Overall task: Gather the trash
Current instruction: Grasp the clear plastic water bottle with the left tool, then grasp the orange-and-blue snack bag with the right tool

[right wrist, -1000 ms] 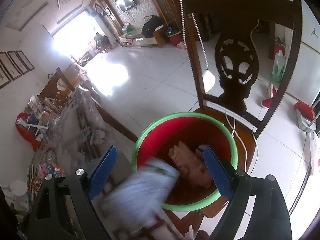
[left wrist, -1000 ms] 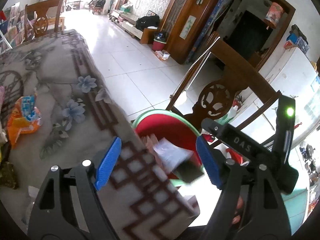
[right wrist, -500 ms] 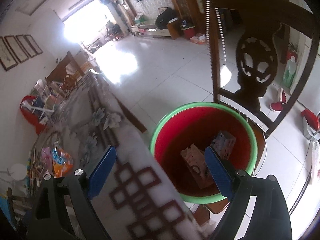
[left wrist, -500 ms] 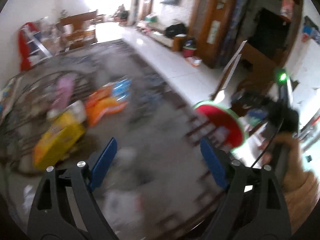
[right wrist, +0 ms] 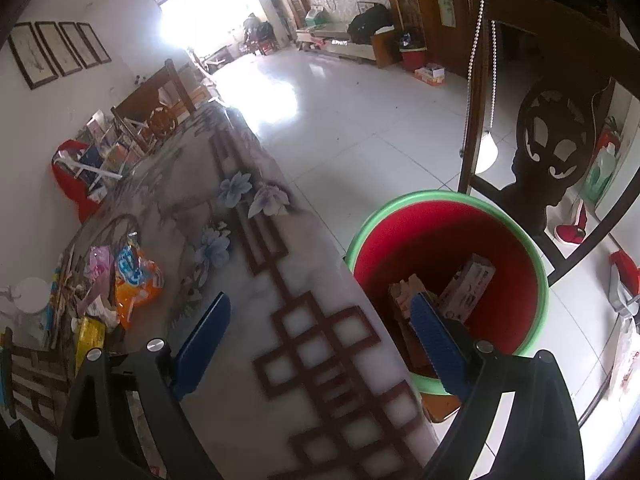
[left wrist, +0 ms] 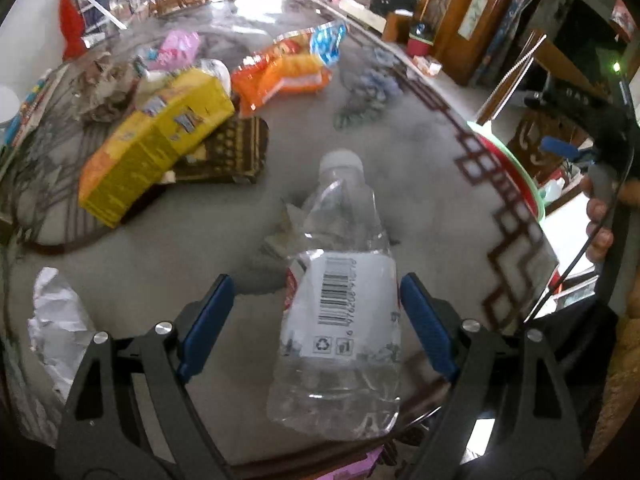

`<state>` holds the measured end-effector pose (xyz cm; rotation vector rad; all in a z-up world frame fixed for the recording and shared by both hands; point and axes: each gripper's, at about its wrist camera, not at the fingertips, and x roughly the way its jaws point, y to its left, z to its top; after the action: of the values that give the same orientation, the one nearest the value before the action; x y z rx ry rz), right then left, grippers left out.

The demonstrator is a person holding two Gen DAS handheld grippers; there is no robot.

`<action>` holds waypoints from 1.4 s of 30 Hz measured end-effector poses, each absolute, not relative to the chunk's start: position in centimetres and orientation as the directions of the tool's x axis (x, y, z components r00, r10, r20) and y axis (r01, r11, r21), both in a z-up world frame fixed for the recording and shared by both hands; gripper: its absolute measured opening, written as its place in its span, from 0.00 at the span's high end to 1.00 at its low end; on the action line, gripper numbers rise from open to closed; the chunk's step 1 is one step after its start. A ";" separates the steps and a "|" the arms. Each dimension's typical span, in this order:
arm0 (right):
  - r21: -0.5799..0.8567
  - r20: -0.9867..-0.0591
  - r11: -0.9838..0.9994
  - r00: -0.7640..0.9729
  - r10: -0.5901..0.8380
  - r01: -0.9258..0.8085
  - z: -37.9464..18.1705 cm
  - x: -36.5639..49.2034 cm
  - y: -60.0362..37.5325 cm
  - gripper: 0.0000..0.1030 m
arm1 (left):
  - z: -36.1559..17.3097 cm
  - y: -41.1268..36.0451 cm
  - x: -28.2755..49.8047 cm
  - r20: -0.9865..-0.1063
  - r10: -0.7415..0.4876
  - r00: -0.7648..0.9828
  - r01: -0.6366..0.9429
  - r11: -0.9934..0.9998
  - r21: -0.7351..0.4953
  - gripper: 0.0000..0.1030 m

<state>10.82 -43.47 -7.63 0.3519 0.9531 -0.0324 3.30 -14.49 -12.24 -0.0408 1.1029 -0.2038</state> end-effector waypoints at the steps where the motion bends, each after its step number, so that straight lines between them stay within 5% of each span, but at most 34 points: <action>1: 0.278 -0.804 0.943 0.581 0.125 0.182 -7.7 10.8 -43.5 0.15 | -12.4 -14.6 3.5 -0.884 -0.190 0.427 0.143 0.979 -0.142 0.23; 5: 0.276 -0.806 0.944 0.579 0.124 0.182 -7.8 10.9 -43.5 0.15 | -13.0 -14.9 3.8 -0.886 -0.194 0.422 0.151 0.978 -0.142 0.26; 8: 0.271 -0.807 0.947 0.577 0.128 0.170 -7.8 11.0 -42.8 0.15 | -13.4 -15.0 4.1 -0.887 -0.211 0.411 0.158 0.975 -0.159 0.48; 10: 0.268 -0.804 0.951 0.579 0.134 0.152 -7.7 11.2 -42.0 0.15 | -13.5 -14.8 4.1 -0.883 -0.221 0.414 0.161 0.972 -0.168 0.48; 19: 0.254 -0.757 0.965 0.609 0.237 -0.059 -6.3 13.4 -33.9 0.15 | -13.0 -10.9 3.8 -0.862 -0.222 0.457 0.088 0.975 -0.205 0.49; 27: 0.392 -0.757 0.903 0.497 0.424 -0.173 -7.8 18.2 -26.1 0.15 | -13.4 -9.4 3.5 -0.858 -0.225 0.461 0.085 0.974 -0.210 0.49; 35: 0.270 -0.800 0.940 0.494 0.340 -0.209 -9.3 21.7 -21.9 0.13 | -13.5 -9.3 3.1 -0.856 -0.218 0.469 0.099 0.976 -0.194 0.48; 42: 0.303 -0.807 0.926 0.456 0.375 -0.225 -10.7 23.6 -21.8 0.15 | -14.1 -10.0 3.5 -0.864 -0.221 0.452 0.126 0.975 -0.184 0.29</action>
<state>23.56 -21.82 -10.72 0.1606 1.0339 0.3722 3.48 -10.03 -14.13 -0.0979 1.0817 -0.2149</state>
